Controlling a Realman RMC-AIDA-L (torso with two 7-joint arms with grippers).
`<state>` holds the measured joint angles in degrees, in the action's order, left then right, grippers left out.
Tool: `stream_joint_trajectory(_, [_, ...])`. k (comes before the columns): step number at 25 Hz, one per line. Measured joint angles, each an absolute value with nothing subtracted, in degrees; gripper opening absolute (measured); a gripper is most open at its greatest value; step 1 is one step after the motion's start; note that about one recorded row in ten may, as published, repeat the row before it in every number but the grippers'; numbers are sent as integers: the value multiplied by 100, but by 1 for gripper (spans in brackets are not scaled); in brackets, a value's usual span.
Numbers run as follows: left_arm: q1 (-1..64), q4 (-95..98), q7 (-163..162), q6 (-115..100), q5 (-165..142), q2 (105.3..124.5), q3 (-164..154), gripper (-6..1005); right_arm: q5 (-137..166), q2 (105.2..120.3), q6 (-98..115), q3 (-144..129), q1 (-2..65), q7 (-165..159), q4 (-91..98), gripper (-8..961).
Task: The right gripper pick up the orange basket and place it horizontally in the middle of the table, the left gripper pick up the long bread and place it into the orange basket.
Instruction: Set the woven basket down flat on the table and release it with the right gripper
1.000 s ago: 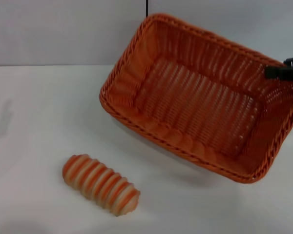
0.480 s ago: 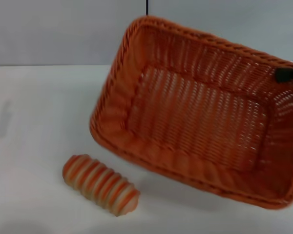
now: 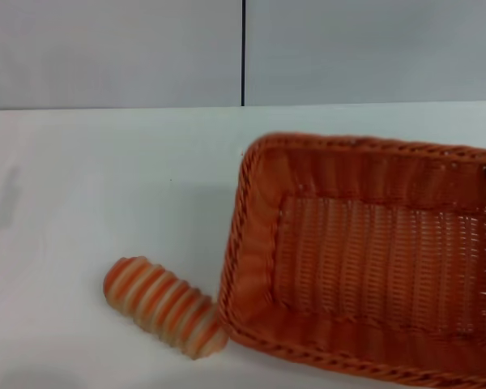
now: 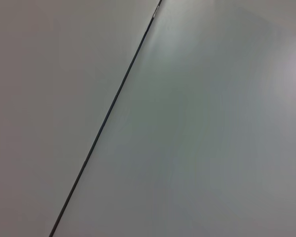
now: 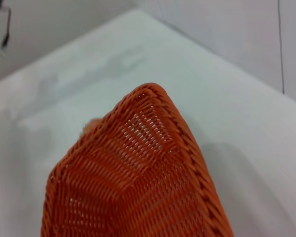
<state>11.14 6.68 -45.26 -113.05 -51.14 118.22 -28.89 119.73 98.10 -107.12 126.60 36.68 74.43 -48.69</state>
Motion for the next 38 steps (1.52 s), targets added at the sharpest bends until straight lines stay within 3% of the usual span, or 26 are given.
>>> stream_joint_trajectory(13, [1173, 432, -4527, -11302, -5155, 11845, -2909, 594, 12185, 9909, -10389, 12673, 3989, 8563, -4170, 174])
stream_joint_trajectory(19, [1153, 359, -4509, -11302, -5155, 11848, -2910, 593, 12197, 10057, -10127, 12674, 3983, 8835, -4013, 171])
stream_joint_trajectory(38, [1240, 216, -4465, -11244, -5159, 11848, -2918, 593, 11972, 10298, -9711, 13210, 3989, 9362, -4016, 168])
